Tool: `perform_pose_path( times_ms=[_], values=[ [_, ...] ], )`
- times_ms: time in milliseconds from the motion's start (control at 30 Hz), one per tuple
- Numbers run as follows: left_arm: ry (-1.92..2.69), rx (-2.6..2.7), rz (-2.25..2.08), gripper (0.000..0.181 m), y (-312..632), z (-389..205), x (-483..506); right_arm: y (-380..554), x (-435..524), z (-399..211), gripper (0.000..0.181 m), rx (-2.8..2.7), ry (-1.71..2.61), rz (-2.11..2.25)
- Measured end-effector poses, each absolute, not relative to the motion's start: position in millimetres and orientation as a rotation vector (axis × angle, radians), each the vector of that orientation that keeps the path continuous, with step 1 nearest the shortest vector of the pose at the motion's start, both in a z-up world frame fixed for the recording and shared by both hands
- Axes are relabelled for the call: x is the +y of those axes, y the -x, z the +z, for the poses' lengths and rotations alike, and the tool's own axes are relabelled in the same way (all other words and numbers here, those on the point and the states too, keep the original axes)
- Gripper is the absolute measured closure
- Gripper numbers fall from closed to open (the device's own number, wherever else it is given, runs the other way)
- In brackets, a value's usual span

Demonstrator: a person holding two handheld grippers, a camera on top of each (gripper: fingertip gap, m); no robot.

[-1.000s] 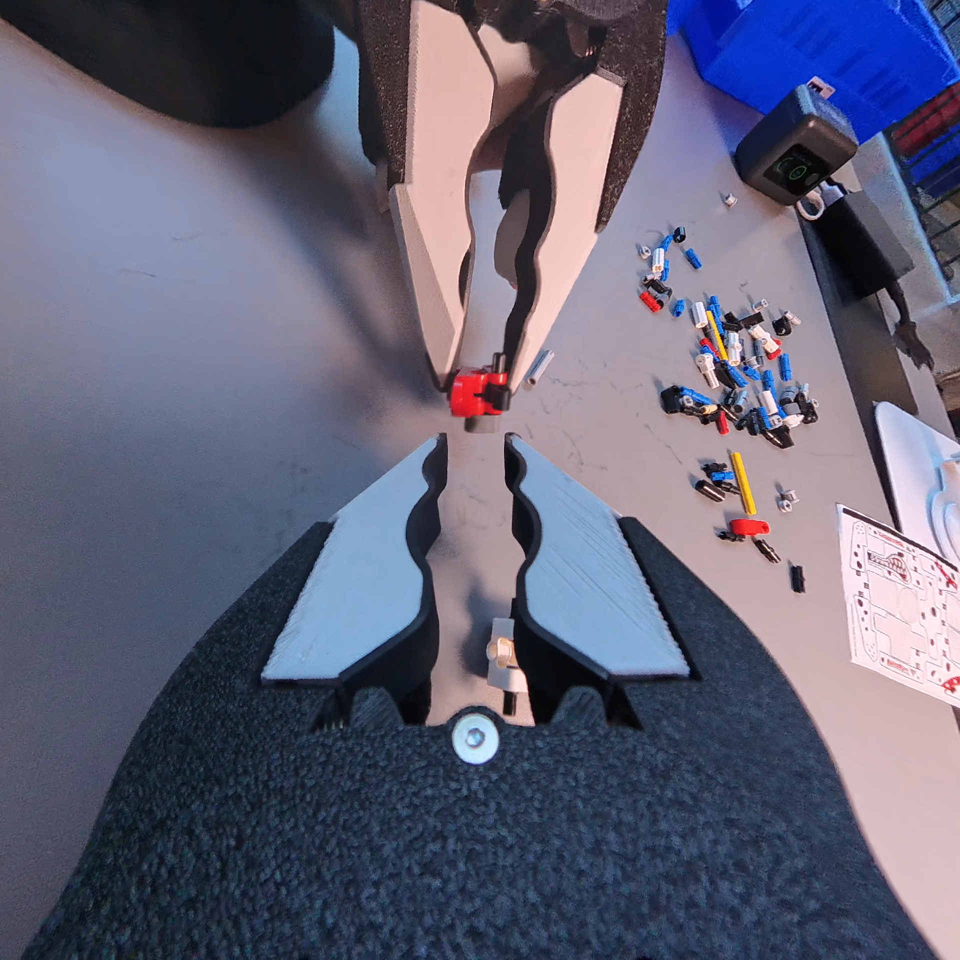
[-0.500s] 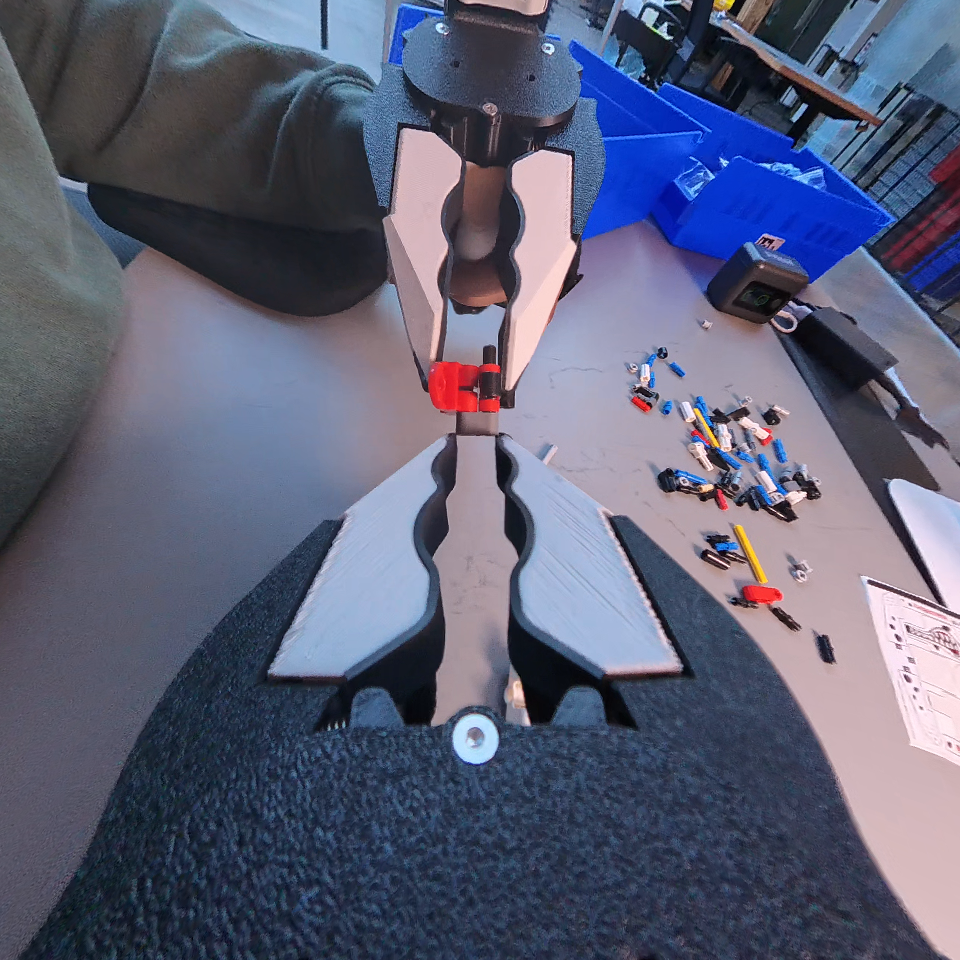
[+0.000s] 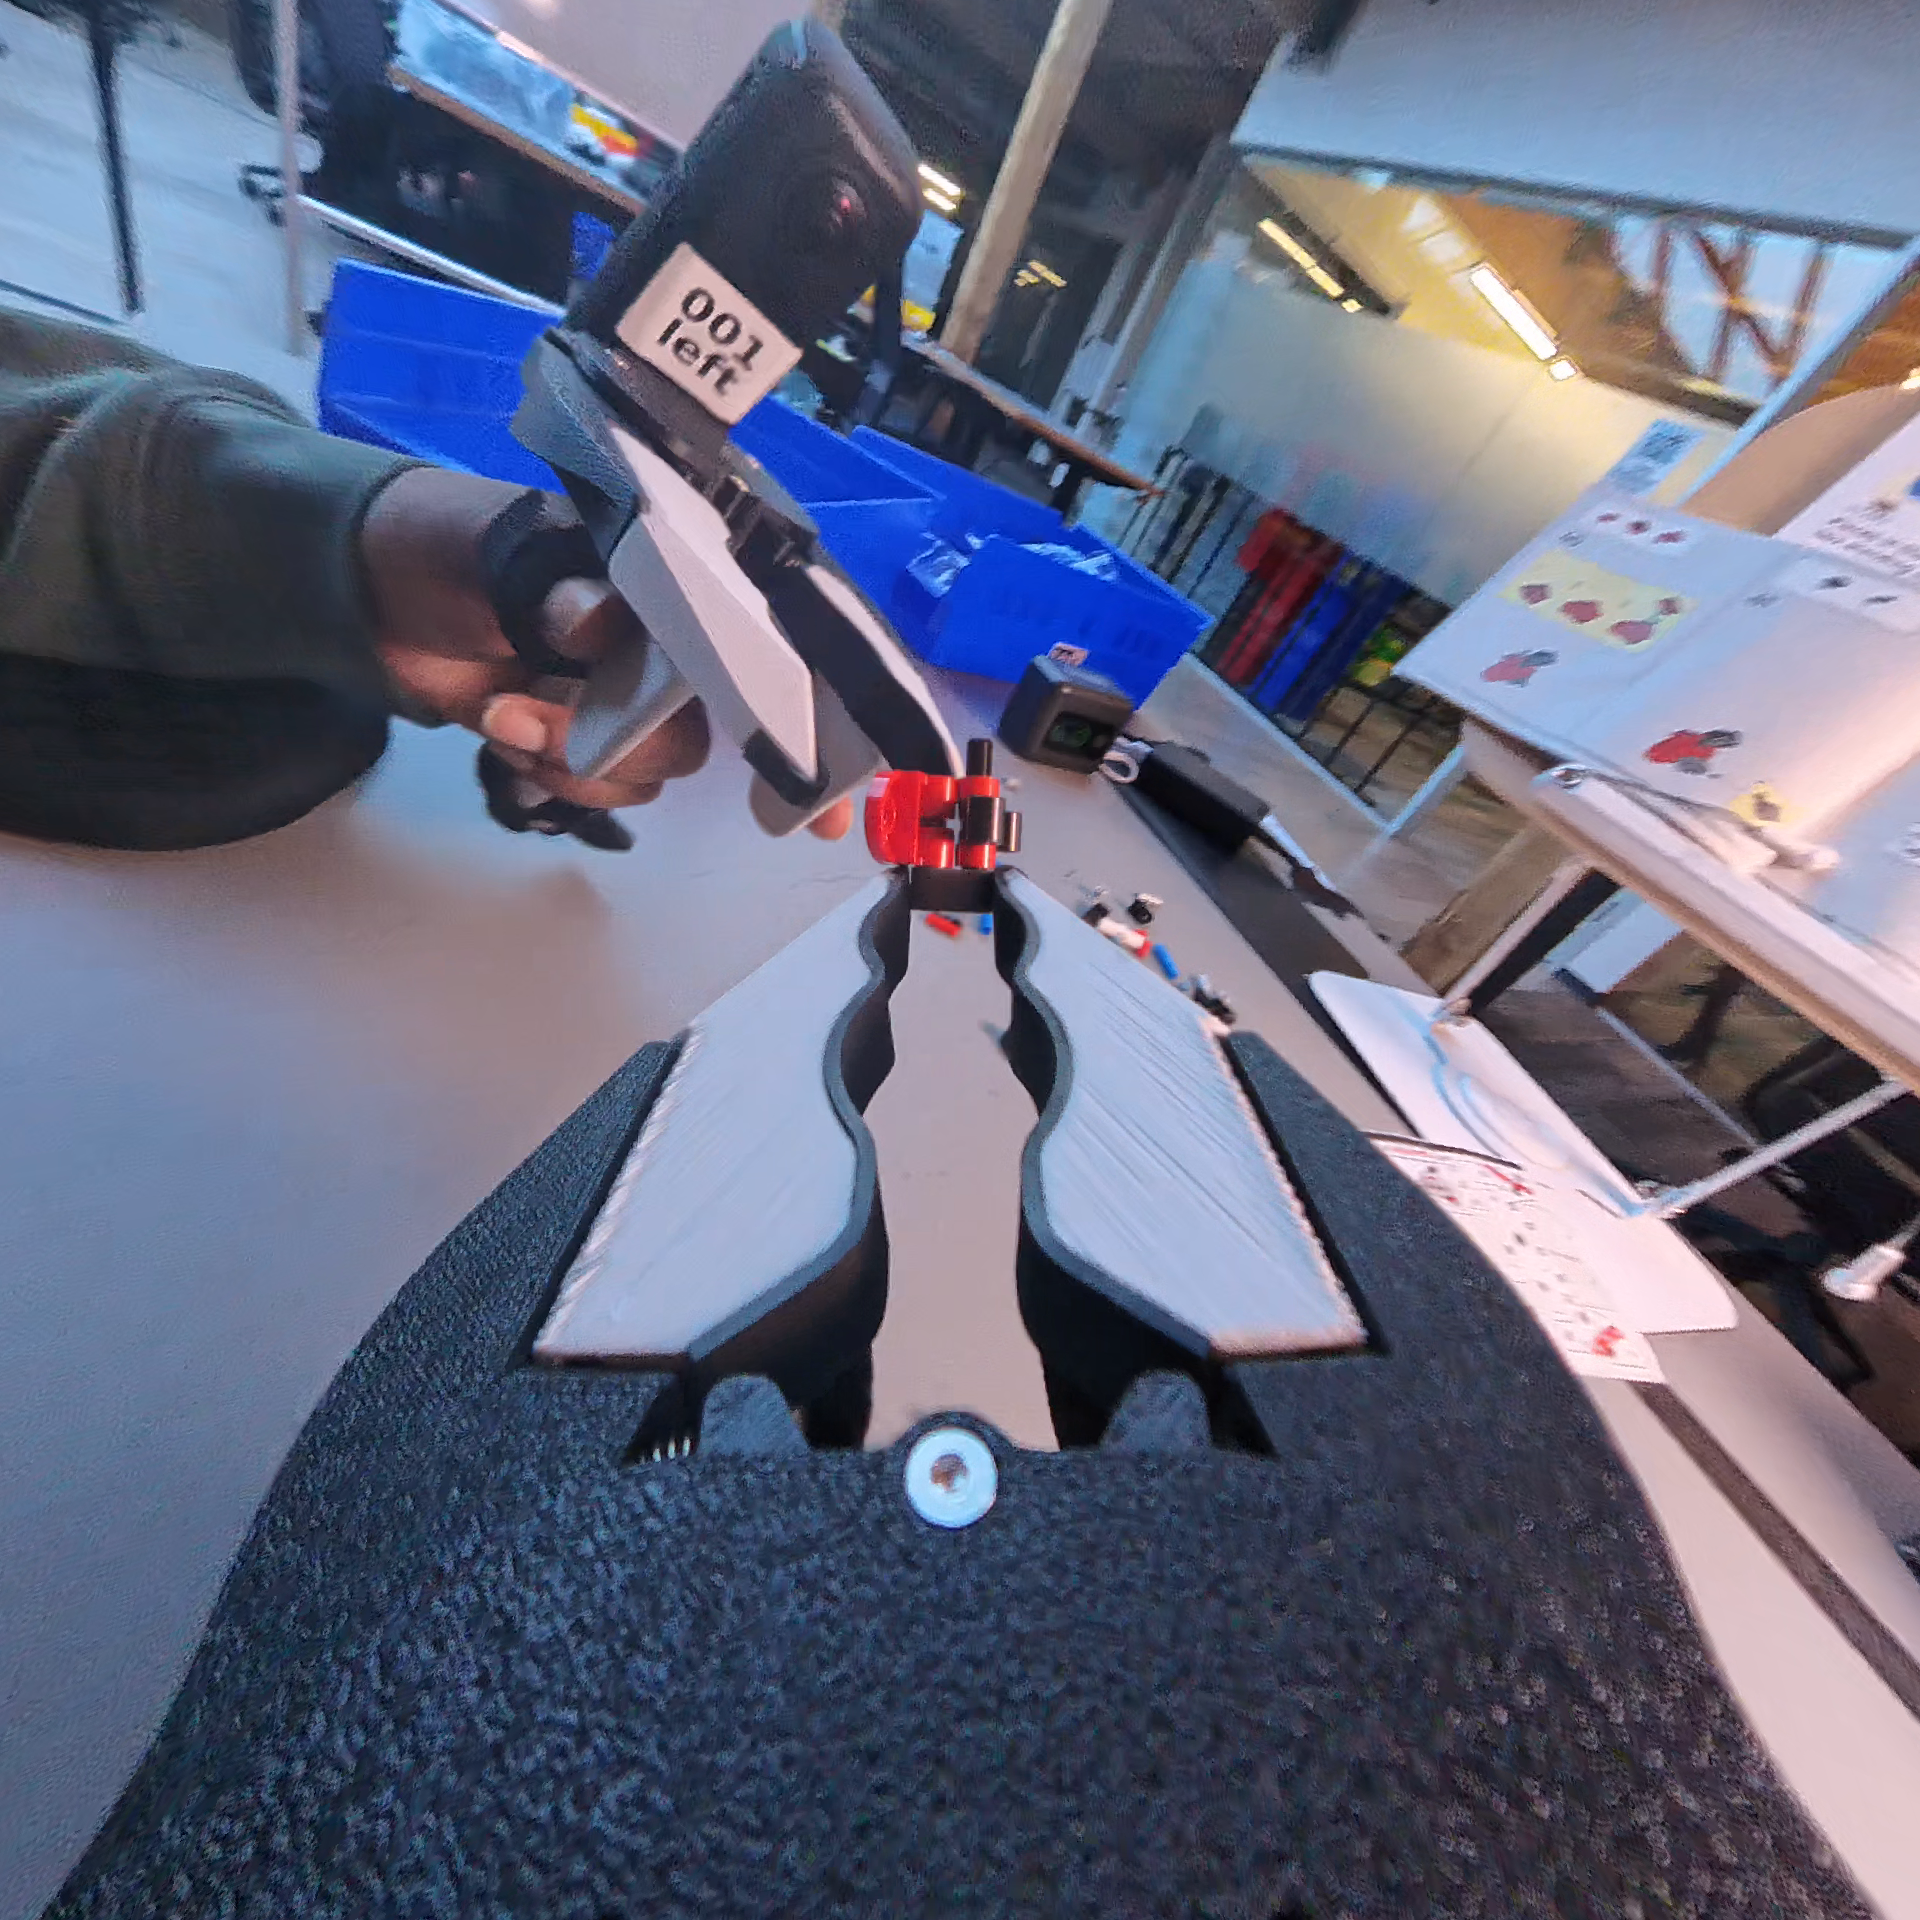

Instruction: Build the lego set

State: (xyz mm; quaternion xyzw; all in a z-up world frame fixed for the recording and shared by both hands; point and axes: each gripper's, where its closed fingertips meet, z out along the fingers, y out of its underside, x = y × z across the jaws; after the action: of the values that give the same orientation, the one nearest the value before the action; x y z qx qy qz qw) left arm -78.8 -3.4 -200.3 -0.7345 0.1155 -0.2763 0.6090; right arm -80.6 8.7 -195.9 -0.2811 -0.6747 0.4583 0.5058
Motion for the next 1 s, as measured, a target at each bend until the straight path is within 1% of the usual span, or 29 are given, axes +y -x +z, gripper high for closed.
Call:
perform_pose_path(
  times_ms=[67, 167, 200, 400, 500, 533, 633, 700, 733, 900, 1000],
  values=[
    [1.649, 0.192, -0.745, 0.135, 73.8, -191.8, -0.3, 83.8, 10.2, -193.1, 0.166, -1.579, 0.653, 1.020],
    [1.639, 0.149, -0.777, 0.136, 67.0, -189.8, 6.3, 86.4, 4.2, -190.5, 0.166, -1.537, 0.607, 0.933],
    [1.643, 0.139, -0.752, 0.140, 67.8, -190.1, 8.4, 87.5, 3.1, -190.3, 0.166, -1.528, 0.594, 0.900],
    [1.710, 0.197, -0.520, 0.142, 75.5, -197.0, 10.7, 91.8, 5.8, -201.0, 0.165, -1.557, 0.570, 0.811],
    [1.758, 0.260, -0.383, 0.142, 84.5, -203.6, 7.8, 88.2, -1.3, -222.4, 0.154, -1.715, 0.565, 0.875],
    [1.792, 0.297, -0.336, 0.143, 87.0, -208.6, 5.7, 85.6, -1.5, -228.4, 0.150, -1.769, 0.583, 0.914],
    [1.875, 0.526, -0.119, 0.143, 86.8, -226.2, -2.0, 76.2, 1.9, -236.0, 0.148, -1.908, 0.693, 1.081],
    [1.939, 0.715, 0.064, 0.154, 85.1, -246.7, -5.6, 68.4, 2.4, -240.4, 0.149, -2.000, 0.707, 1.121],
    [1.975, 0.815, 0.127, 0.154, 81.8, -260.2, -8.2, 65.2, 2.6, -244.7, 0.149, -2.044, 0.705, 1.108],
    [2.085, 1.075, 0.193, 0.154, 63.5, -306.3, -15.5, 56.7, -1.4, -278.3, 0.148, -2.218, 0.661, 0.939],
    [2.081, 1.108, 0.200, 0.154, 60.8, -309.9, -15.8, 55.6, -2.8, -290.7, 0.147, -2.278, 0.679, 0.897]
  ],
)
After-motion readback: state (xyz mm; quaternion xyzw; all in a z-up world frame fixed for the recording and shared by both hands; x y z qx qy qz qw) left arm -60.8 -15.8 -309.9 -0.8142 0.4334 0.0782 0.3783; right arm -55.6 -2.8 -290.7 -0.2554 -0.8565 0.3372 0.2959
